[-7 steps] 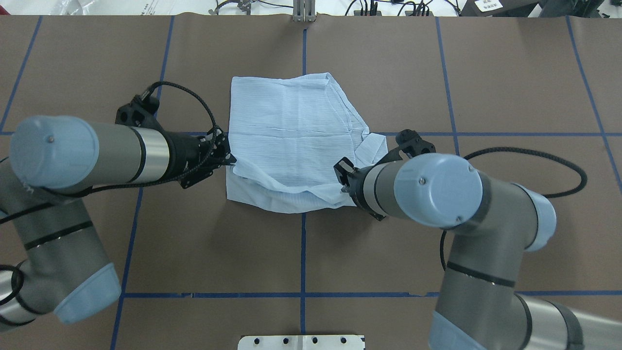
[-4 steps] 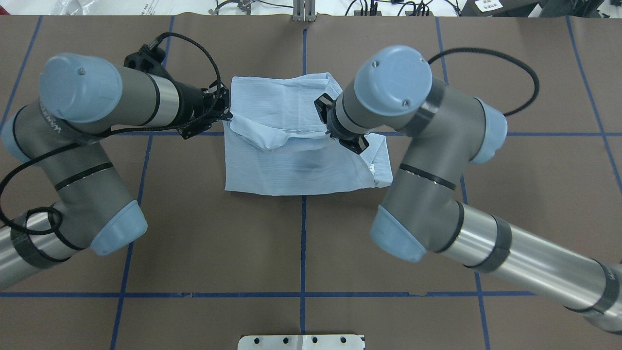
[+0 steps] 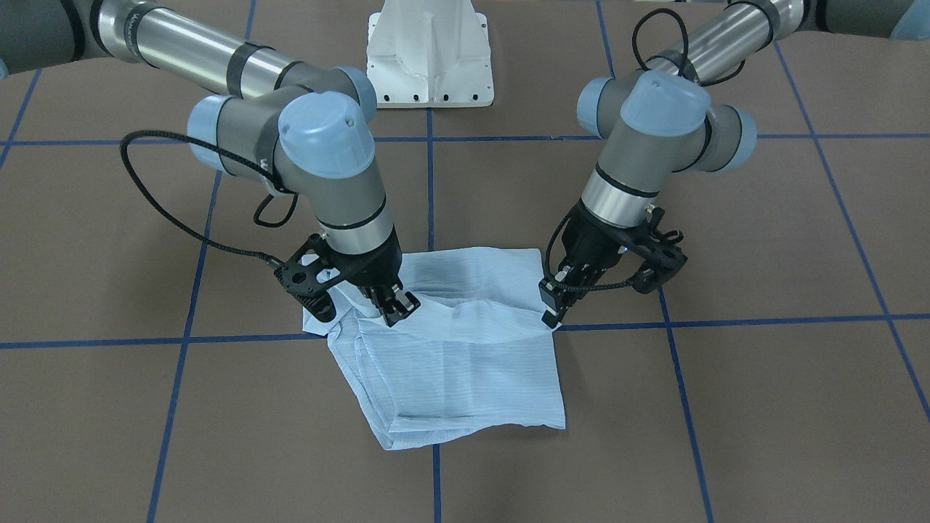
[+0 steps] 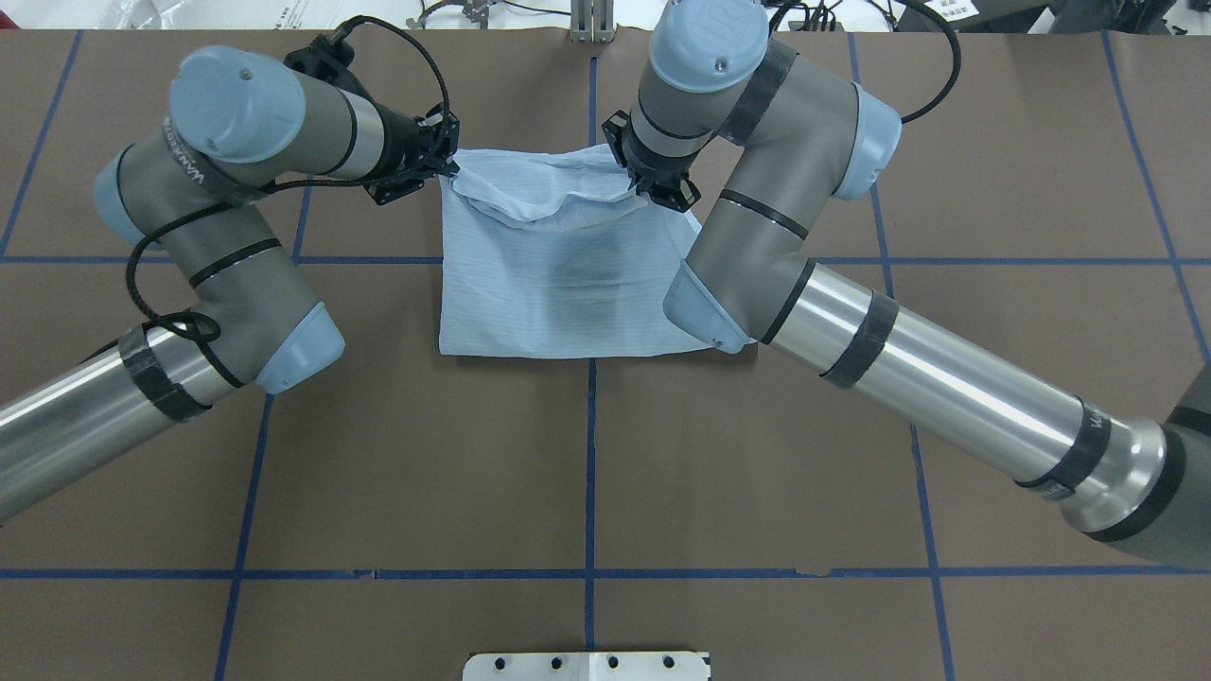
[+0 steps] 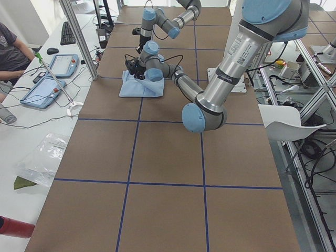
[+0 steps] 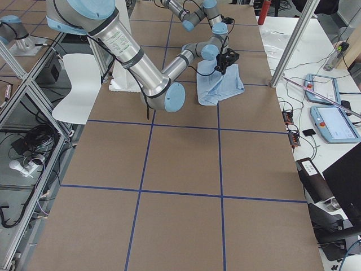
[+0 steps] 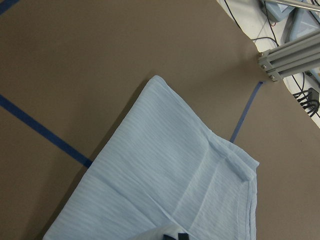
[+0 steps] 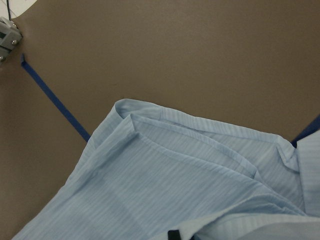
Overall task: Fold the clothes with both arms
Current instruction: 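Lift the near edge with both grippers and fold it toward the collar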
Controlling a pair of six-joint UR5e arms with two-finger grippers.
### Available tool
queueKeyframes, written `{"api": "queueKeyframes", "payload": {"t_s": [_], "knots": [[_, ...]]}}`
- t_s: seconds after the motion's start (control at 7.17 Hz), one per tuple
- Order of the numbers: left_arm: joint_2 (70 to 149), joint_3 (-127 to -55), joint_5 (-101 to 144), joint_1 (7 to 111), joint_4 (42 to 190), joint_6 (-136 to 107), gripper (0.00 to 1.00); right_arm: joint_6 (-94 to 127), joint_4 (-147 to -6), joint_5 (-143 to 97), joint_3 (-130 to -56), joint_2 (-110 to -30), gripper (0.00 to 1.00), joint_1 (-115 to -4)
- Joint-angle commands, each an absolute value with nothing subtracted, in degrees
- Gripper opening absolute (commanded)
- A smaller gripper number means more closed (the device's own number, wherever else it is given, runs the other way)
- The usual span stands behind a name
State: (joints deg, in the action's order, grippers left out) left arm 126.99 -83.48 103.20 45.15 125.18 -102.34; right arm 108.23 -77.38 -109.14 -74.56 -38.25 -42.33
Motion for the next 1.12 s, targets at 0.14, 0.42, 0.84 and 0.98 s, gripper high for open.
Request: {"api": "queueKeyframes", "payload": {"t_s": [0.14,0.42,0.84,0.98], "knots": [[132.88,-67.98,102.92,46.93,133.84,-99.33,0.00,103.89,-69.99,-111.44,-61.11,-34.37,0.00,-44.29],[133.59,-62.60,102.57,47.20,138.58,-97.56,0.00,101.78,-68.21,-111.53,-56.19,-32.01,0.00,-44.65],[136.23,-58.37,100.72,47.28,139.56,-95.03,0.51,98.00,-62.43,-111.45,-50.39,-30.60,0.99,-44.74],[136.14,-58.10,100.64,47.37,139.74,-94.57,0.57,96.69,-62.05,-111.27,-48.71,-29.54,1.00,-44.82]]}}
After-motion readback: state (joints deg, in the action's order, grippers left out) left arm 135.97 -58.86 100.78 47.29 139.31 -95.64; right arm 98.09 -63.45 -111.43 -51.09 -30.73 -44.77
